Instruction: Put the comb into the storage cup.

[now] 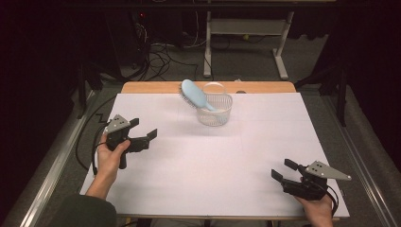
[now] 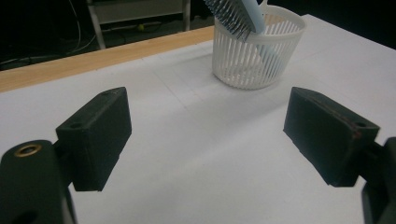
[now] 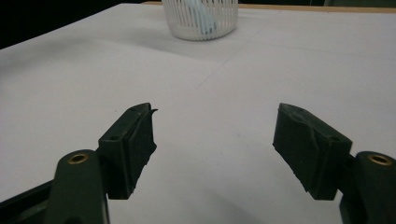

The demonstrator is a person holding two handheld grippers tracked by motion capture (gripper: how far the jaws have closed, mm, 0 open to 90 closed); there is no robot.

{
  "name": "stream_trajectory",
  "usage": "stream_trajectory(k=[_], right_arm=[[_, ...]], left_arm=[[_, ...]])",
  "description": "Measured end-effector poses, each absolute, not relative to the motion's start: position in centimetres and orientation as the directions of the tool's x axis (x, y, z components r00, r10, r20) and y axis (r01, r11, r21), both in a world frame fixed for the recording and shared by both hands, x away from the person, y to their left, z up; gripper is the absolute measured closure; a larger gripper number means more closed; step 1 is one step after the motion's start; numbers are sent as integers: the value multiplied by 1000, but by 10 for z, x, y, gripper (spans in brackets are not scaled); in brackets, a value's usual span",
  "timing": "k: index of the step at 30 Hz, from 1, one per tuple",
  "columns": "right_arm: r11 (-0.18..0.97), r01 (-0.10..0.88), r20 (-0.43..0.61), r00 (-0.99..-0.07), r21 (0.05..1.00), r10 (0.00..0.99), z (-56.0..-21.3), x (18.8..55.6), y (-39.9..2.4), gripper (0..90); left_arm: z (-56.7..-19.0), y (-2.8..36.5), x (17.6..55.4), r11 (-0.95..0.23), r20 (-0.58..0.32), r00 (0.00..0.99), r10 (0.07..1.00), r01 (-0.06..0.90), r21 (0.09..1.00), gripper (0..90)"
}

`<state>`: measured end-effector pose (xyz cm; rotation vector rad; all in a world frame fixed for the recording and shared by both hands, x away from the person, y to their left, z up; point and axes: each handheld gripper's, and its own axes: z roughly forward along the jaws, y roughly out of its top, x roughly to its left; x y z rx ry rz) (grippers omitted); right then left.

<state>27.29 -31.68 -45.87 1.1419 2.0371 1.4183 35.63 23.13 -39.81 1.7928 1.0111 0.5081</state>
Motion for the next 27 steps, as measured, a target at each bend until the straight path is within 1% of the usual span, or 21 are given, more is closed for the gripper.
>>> stream_trajectory(k=[27], right_arm=[[151, 393, 119, -584, 907, 803, -459, 273, -316, 297]], left_arm=[[-405, 246, 344, -154, -107, 540, 835, 415, 897, 161]])
